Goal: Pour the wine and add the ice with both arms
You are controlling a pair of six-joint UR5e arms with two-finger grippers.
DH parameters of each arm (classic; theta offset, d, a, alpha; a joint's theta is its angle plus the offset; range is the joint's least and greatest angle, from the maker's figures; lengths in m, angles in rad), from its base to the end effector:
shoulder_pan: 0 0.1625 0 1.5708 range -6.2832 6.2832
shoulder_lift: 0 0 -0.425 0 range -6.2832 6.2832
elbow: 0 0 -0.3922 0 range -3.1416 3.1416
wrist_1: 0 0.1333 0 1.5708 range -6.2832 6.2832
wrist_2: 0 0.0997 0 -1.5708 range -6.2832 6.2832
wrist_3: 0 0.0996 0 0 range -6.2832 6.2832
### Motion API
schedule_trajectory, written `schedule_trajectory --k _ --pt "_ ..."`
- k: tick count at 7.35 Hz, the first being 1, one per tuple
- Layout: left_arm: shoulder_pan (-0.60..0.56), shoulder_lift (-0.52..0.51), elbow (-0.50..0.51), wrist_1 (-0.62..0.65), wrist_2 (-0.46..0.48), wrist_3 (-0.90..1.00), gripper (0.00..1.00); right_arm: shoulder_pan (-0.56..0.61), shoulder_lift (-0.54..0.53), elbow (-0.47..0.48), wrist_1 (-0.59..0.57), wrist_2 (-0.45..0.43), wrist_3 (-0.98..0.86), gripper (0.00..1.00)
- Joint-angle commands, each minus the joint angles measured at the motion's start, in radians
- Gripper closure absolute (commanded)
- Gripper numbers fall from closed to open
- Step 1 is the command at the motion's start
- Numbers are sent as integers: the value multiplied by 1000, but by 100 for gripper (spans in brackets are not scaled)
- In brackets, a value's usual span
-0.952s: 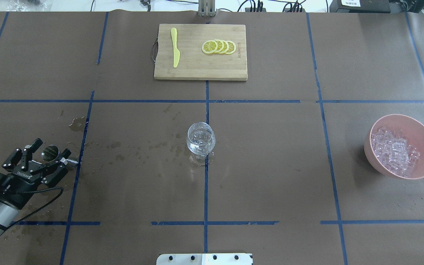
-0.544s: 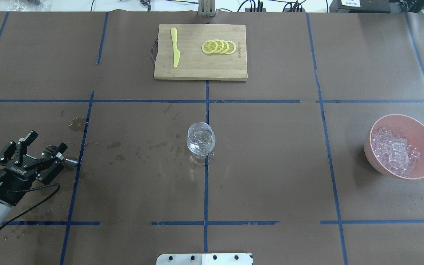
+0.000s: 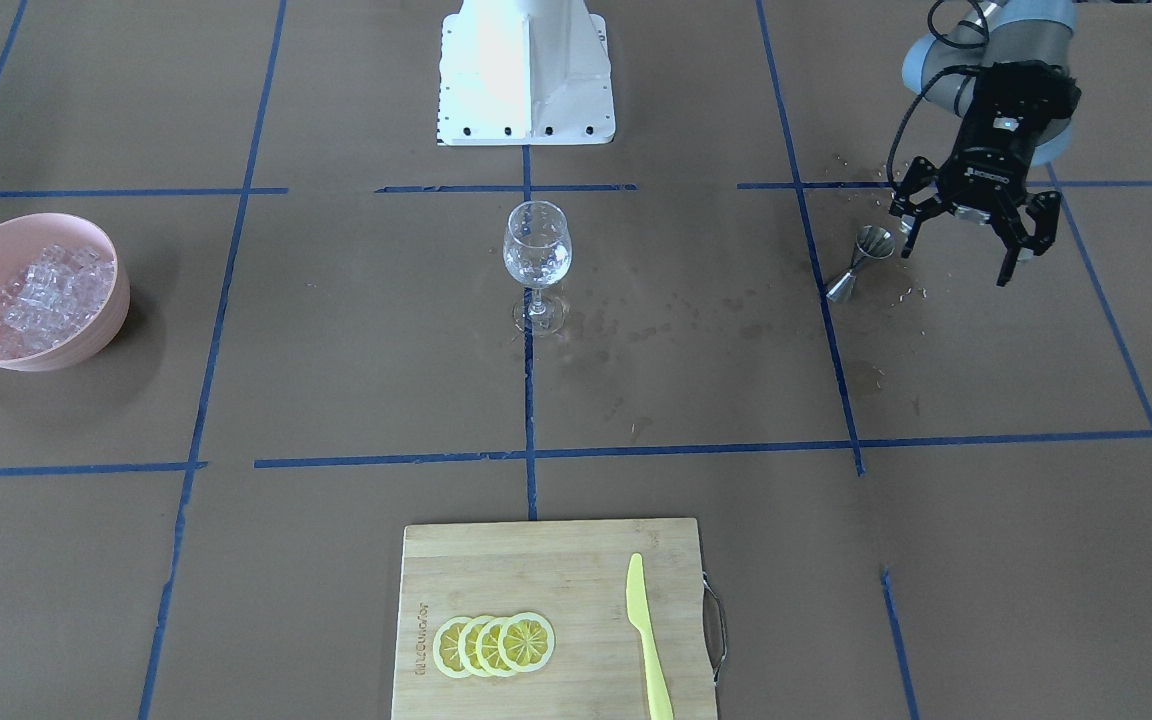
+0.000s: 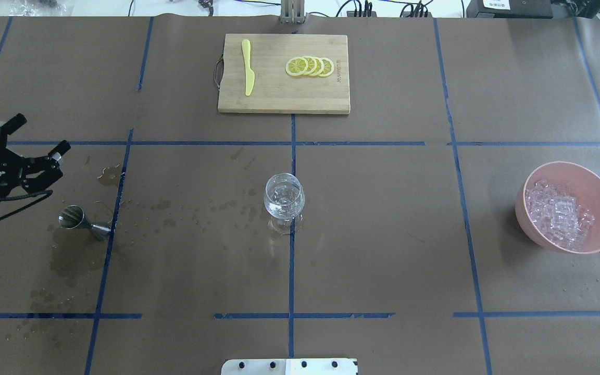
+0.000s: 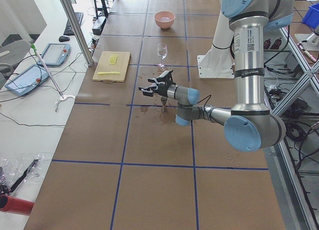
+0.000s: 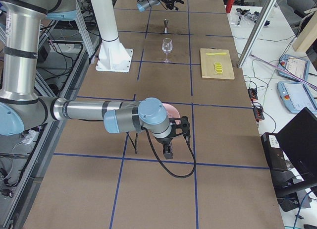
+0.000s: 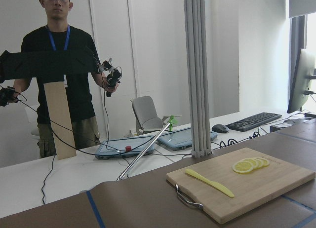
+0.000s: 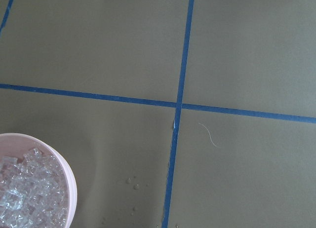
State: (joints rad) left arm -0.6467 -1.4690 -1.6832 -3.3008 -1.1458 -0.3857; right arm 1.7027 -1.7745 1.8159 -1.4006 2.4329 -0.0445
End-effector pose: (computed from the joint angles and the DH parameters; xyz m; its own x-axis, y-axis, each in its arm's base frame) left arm 0.2314 -0.3932 0.4675 0.7584 0.4851 -0.4354 0.4535 0.0871 0.8870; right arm 0.1120 -0.4058 0.6049 0.6712 -0.1155 0.7322 -0.0988 0.9650 0.2428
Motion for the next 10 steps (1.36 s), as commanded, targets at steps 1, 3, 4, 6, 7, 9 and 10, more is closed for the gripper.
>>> schedule_trajectory --k 1,3,4,6,7,9,10 --pt "-303 -95 0 265 -362 37 0 0 0 -1 0 0 0 0" --pt "-541 -210 0 610 -611 193 0 0 -2 -3 0 0 -2 0" --pt "-616 -234 0 750 -690 267 0 0 -3 -3 2 0 -2 0" --pt "-796 -220 13 872 -896 289 0 0 -6 -3 2 -1 -3 0" --pt "-885 -218 20 999 -969 289 0 0 -11 -1 2 -1 -3 0" --pt "-910 -199 8 1276 -973 291 0 0 -22 3 2 0 -5 0" --pt "-921 -195 19 1405 -973 292 0 0 -26 5 2 0 -5 0"
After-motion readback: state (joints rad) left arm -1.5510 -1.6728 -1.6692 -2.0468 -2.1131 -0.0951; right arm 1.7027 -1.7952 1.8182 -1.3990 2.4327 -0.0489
